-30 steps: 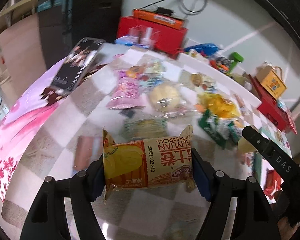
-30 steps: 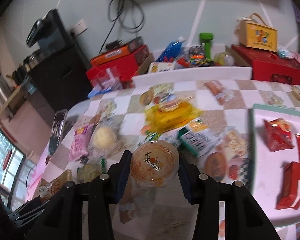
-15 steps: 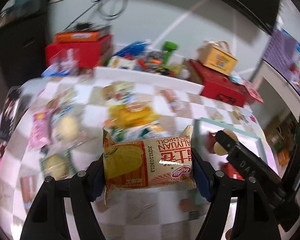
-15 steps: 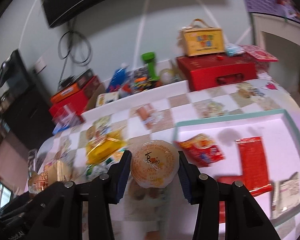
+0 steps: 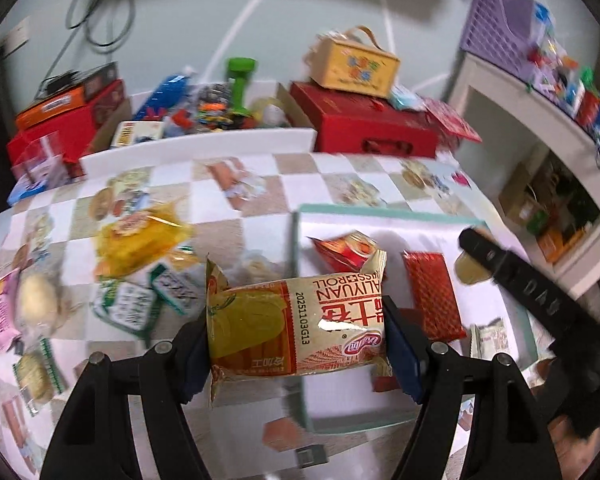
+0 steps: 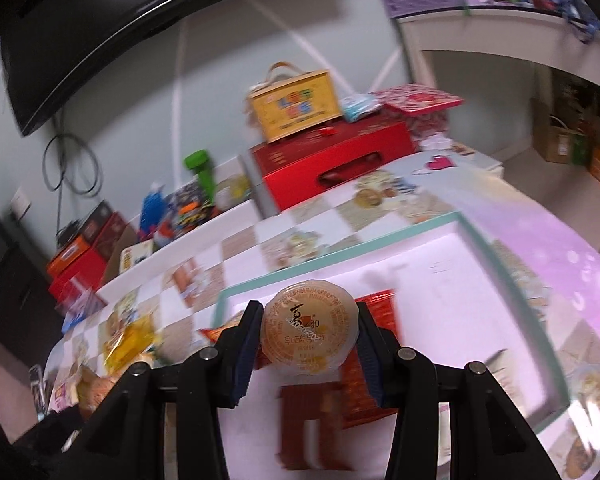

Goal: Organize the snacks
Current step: 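Release the Swiss roll in the tray while the right tool releases the cup cake there, then withdraw both open tools from the tray back over the snacks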

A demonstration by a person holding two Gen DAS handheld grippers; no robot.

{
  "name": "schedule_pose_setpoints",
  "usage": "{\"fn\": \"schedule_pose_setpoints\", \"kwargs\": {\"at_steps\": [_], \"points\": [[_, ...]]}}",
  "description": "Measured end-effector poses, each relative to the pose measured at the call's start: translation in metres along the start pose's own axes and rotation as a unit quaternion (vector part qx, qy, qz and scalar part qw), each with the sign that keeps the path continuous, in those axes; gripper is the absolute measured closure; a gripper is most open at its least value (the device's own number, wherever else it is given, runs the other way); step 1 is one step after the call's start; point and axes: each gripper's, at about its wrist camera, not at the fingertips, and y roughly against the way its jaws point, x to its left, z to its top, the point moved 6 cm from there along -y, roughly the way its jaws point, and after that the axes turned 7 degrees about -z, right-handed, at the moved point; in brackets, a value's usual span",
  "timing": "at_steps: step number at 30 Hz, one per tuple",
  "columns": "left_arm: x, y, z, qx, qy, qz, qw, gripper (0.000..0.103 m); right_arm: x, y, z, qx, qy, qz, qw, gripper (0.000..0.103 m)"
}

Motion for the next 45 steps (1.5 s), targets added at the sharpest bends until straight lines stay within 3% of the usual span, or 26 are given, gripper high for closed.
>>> {"fn": "schedule_pose_setpoints", "kwargs": {"at_steps": [7,17,37,38,40,45], "points": [[-0.025,-0.033,-0.011,0.026,-0.028,-0.008,0.9992,0.027,-0.044,-0.004,0.006,0.0,-0.031,-0.037,0.999,0.055],[-0.022,-0.053,-0.016,0.039,-0.026,0.007,0.9989,0.027,-0.075,-0.016,0.002,0.017,-0.049,-0.057,0.997,0.055],[-0.035,-0.063,-0.018,0.054,-0.039,0.007,0.9978,0.026,-0.075,-0.031,-0.007,0.038,-0.043,-0.062,0.996,0.054],[-0.035,-0.063,-0.018,0.055,-0.038,0.007,0.9977,0.025,-0.075,-0.032,-0.006,0.038,-0.043,-0.063,0.996,0.053],[-0.034,-0.061,-0.017,0.05,-0.035,0.008,0.9981,0.015,-0.075,-0.032,-0.006,0.036,-0.042,-0.064,0.996,0.05],[-0.031,-0.051,-0.01,0.024,-0.035,0.017,0.9989,0.013,-0.073,-0.031,-0.005,0.037,-0.038,-0.063,0.997,0.043]]}}
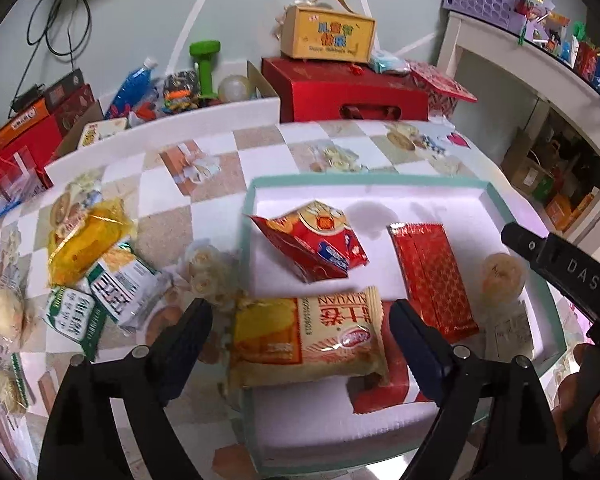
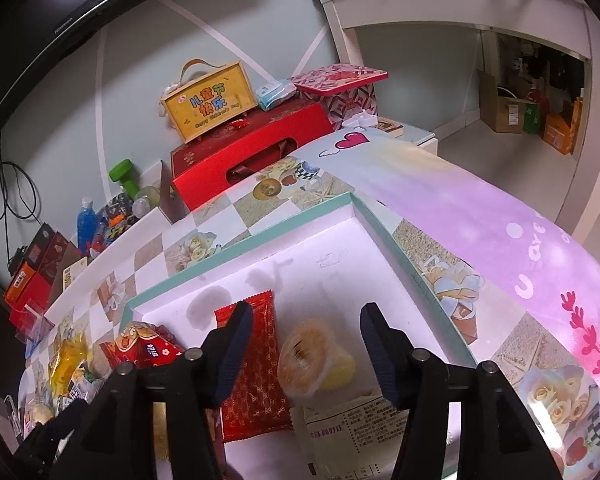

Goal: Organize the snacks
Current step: 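Withdraw both open tools from the tray back over the snacks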

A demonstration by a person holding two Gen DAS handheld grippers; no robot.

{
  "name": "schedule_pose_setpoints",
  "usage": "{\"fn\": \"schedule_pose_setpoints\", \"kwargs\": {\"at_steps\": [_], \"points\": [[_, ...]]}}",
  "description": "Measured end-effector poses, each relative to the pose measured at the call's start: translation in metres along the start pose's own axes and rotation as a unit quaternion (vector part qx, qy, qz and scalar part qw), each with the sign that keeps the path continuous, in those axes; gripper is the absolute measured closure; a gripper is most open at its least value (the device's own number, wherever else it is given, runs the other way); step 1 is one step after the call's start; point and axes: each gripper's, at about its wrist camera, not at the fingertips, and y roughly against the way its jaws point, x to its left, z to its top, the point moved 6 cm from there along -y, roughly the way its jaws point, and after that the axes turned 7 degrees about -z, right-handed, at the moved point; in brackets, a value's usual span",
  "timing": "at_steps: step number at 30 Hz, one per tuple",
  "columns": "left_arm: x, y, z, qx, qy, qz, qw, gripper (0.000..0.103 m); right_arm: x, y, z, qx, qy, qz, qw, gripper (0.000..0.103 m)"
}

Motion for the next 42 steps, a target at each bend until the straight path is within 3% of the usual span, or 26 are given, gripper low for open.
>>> {"fn": "schedule_pose_setpoints", "kwargs": {"at_steps": [3,5,8,9,10,18,23,35,42], "points": [[0.005,0.003,0.002,-0.006,0.008,0.007,0.9999,0.011,0.004,-0.001,-0.002,0.004,0.007,0.001,1.0,0.043],[0.009,0.003,0.003,-0.01,0.016,0.009,0.9998,0.005,0.006,-0.002,-0.002,0.007,0.011,0.001,1.0,0.04],[0.021,0.002,0.004,-0.013,0.038,0.025,0.9989,0.0,0.009,-0.005,-0.004,0.013,0.018,0.002,1.0,0.019],[0.025,0.001,0.003,-0.012,0.043,0.028,0.9986,0.0,0.01,-0.005,-0.005,0.013,0.02,0.002,1.0,0.006],[0.03,0.0,0.003,-0.013,0.051,0.032,0.9981,0.0,0.01,-0.005,-0.005,0.011,0.021,0.0,1.0,0.0],[0.059,0.0,0.003,-0.033,0.097,0.06,0.993,0.0,0.015,-0.005,-0.008,0.013,0.034,-0.007,0.999,0.0],[0.069,-0.001,0.004,-0.037,0.115,0.052,0.9913,0.0,0.03,-0.001,-0.014,0.015,0.058,0.0,0.998,0.0],[0.076,0.012,0.002,-0.039,0.112,0.031,0.9925,0.0,0.063,0.015,-0.016,-0.006,0.09,0.012,0.996,0.0],[0.105,0.034,-0.009,-0.027,0.099,0.069,0.9923,0.0,0.11,0.026,-0.031,-0.004,0.122,0.06,0.991,0.0]]}}
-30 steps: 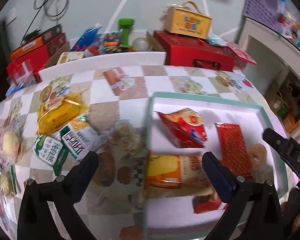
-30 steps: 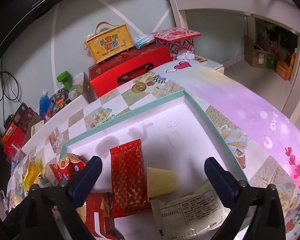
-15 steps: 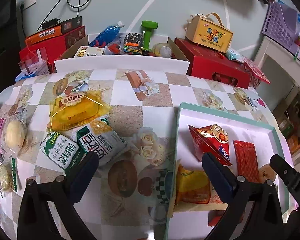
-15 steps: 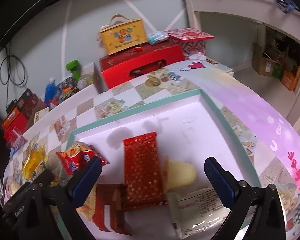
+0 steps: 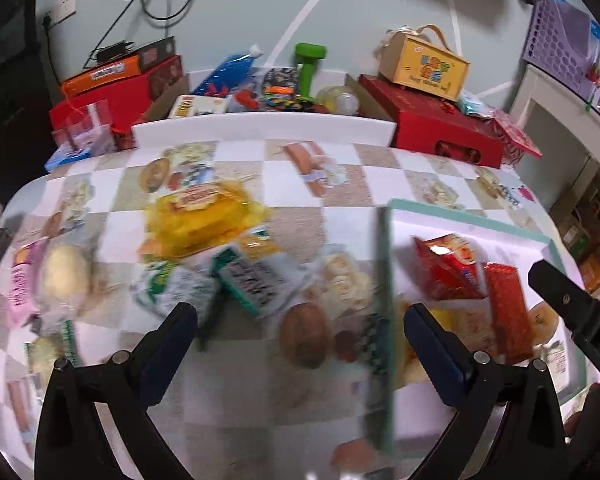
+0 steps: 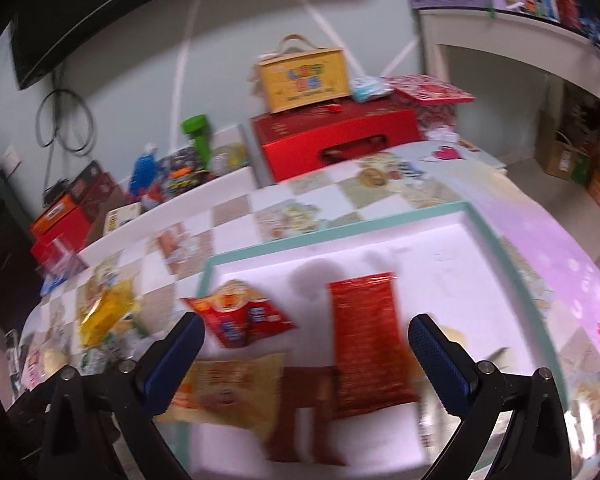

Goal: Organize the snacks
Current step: 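Withdraw both open tools from the tray back over the snacks, then close the left tool on the green-edged cake packet while the right tool grasps the white packet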

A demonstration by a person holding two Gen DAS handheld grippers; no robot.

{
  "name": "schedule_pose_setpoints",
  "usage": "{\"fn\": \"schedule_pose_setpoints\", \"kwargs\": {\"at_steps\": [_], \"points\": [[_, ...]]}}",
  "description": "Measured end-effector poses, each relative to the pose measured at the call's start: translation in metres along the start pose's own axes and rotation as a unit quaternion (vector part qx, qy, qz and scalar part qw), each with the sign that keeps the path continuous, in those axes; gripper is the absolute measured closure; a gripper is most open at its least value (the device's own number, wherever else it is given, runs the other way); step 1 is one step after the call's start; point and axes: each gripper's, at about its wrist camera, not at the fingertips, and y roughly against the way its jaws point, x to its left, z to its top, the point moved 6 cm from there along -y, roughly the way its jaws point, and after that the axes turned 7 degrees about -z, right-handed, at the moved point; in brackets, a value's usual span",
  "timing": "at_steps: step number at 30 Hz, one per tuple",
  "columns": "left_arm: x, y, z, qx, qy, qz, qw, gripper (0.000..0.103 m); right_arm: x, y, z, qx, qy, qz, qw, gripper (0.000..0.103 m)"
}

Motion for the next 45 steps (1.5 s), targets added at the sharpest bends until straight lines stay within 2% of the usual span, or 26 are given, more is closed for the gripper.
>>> {"fn": "schedule_pose_setpoints", "kwargs": {"at_steps": [5,14,21,30,36,42,45], "points": [[0.038,0.016,-0.003,0.0,0.017,0.035,0.9992,0.0,0.034,0.004,-0.007,0.001,0.018,0.023,1.0,0.0],[0.109,0.041,-0.019,0.007,0.087,0.062,0.9942,0.0,0.094,0.011,-0.025,0.011,0.047,0.074,0.996,0.0],[0.162,0.059,-0.032,-0.002,0.157,0.086,0.984,0.0,0.13,0.009,-0.039,0.021,0.074,0.097,0.992,0.0],[0.201,0.052,-0.057,0.025,0.204,0.102,0.9734,0.0,0.174,-0.002,-0.065,0.049,0.115,0.123,0.984,0.0],[0.215,0.043,-0.066,0.039,0.226,0.105,0.9677,0.0,0.19,-0.012,-0.079,0.059,0.151,0.119,0.98,0.0],[0.229,0.034,-0.072,0.043,0.254,0.097,0.9613,0.001,0.19,-0.029,-0.085,0.071,0.171,0.093,0.978,0.0],[0.232,0.031,-0.071,0.043,0.257,0.099,0.9604,0.001,0.187,-0.036,-0.083,0.071,0.173,0.086,0.979,0.005]]}}
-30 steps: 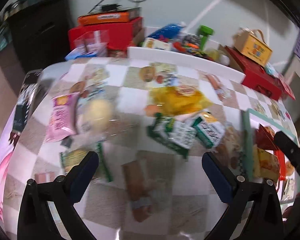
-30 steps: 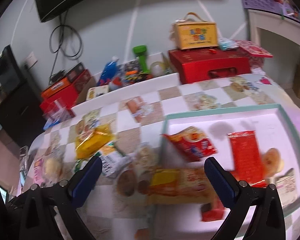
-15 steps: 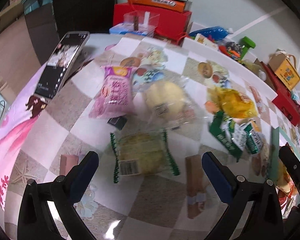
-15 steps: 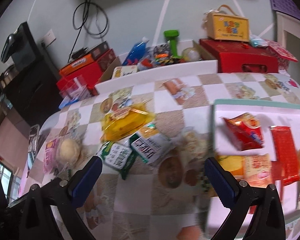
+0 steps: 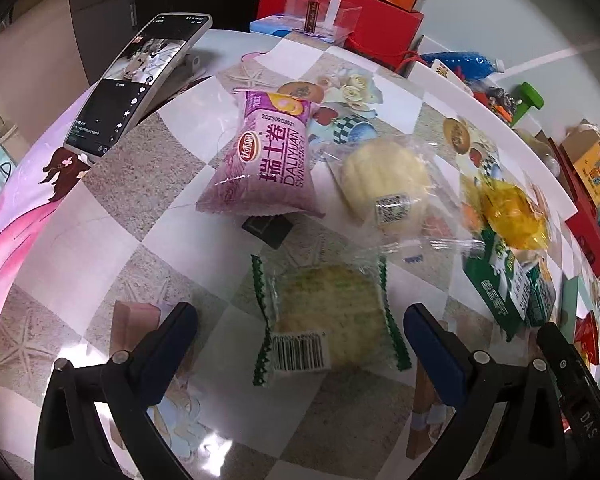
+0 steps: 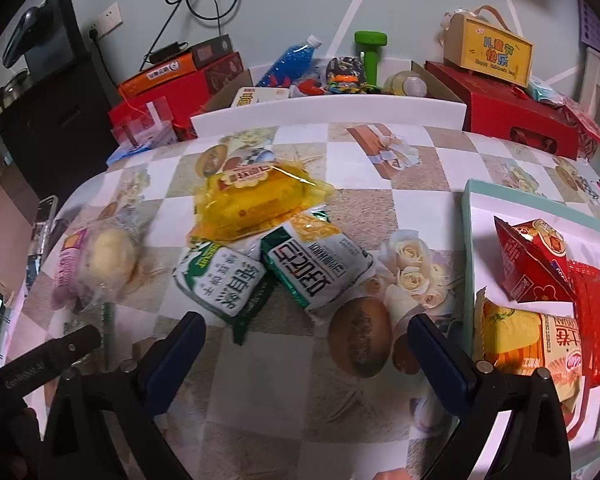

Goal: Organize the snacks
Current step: 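Close the left tool on the green-edged cake packet while the right tool grasps the white packet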

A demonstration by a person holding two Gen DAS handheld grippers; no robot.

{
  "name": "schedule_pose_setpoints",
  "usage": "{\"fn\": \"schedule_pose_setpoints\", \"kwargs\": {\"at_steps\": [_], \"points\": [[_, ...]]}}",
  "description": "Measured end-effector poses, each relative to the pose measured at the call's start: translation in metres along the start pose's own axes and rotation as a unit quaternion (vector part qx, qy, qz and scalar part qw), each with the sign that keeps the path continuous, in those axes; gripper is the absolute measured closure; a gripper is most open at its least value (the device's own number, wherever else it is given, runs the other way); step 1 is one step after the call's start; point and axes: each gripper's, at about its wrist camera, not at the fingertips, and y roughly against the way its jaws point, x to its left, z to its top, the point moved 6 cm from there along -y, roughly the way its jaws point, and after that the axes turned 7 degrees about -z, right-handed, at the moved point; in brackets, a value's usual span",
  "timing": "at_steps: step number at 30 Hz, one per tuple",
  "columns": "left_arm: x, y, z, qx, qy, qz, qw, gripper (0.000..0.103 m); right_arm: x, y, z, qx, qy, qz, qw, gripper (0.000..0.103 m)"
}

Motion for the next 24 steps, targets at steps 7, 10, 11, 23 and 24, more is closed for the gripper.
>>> {"fn": "schedule_pose_setpoints", "kwargs": {"at_steps": [7,10,11,23,24], "points": [[-0.001,-0.007,0.008,-0.002,-0.001,0.001,1.0,0.001,-0.005,-0.014,0.013,0.003,0.019,-0.023,1.0,0.017],[-0.004,-0.009,0.009,-0.002,-0.008,0.006,1.0,0.001,-0.003,-0.023,0.018,0.006,0.037,-0.029,0.999,0.022],[-0.005,-0.009,0.009,-0.002,-0.009,0.006,0.9999,0.001,-0.002,-0.026,0.019,0.006,0.04,-0.031,0.999,0.024],[-0.006,-0.015,0.01,-0.001,-0.027,0.026,0.9993,0.001,-0.002,-0.047,0.026,0.016,0.037,-0.007,0.999,0.034],[-0.006,-0.016,0.011,-0.001,-0.028,0.027,0.9992,0.003,-0.002,-0.048,0.026,0.015,0.037,-0.008,0.999,0.034]]}}
